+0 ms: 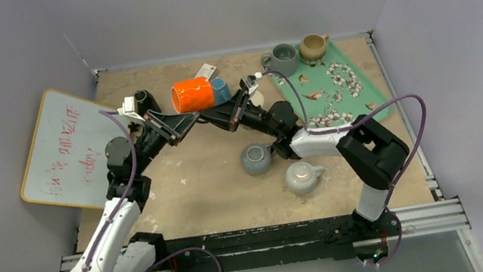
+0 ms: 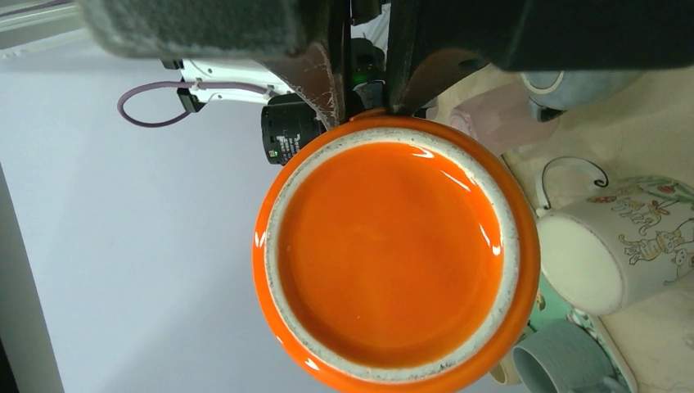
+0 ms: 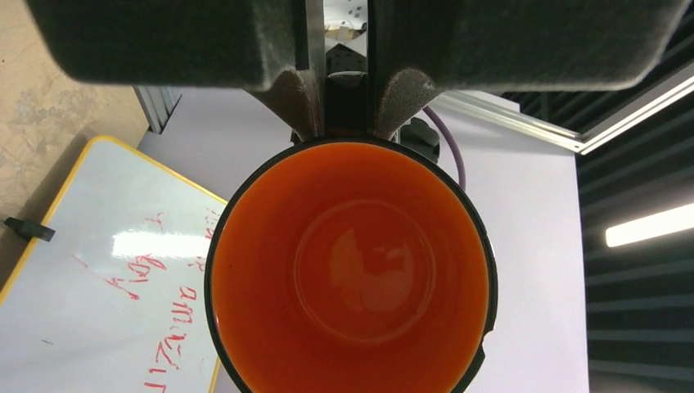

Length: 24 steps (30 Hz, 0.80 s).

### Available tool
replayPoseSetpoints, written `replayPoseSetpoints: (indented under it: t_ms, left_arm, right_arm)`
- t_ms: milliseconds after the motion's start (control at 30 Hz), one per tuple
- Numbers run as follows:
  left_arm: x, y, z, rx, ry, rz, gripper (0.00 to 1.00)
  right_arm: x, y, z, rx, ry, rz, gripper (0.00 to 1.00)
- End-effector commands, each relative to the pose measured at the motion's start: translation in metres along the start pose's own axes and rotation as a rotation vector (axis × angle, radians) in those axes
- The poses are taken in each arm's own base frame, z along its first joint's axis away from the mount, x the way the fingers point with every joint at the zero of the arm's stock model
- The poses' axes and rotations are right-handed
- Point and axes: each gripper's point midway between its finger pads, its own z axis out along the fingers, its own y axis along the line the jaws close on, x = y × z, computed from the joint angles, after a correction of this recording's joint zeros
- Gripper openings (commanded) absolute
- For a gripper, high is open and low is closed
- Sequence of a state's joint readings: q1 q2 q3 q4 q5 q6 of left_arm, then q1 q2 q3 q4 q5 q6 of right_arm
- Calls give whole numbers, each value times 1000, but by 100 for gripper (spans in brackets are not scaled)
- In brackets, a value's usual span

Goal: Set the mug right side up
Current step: Turn over the cup at the corner of the board.

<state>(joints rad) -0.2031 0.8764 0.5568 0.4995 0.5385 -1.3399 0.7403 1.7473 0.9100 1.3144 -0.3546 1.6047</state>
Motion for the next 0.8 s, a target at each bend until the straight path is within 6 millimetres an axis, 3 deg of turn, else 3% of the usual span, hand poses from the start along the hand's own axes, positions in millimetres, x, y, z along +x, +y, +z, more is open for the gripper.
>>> replayPoseSetpoints:
  t_ms: [0,400,567,600,700,767]
  left_arm:
    - [20,-3,-10,21,87,24,15]
    - [25,7,-15,-40,103,20,58]
    - [22,10,-18,-117,131,152,74]
    - [22,18,-20,-165,155,224,83]
    - [20,25,-24,-258,241,359,88]
    - [19,20,-24,-267,303,440,89]
  right_arm:
    - [-22,44,-5,-134,-89,-78,0]
    - [-53,41,-16,-134,-153,-83,0]
    - [-92,46,-41,-75,-246,-161,0]
    - [-100,51,-47,-58,-272,-191,0]
    - [-129,49,-69,23,-358,-245,0]
    - [-149,47,-87,71,-417,-267,0]
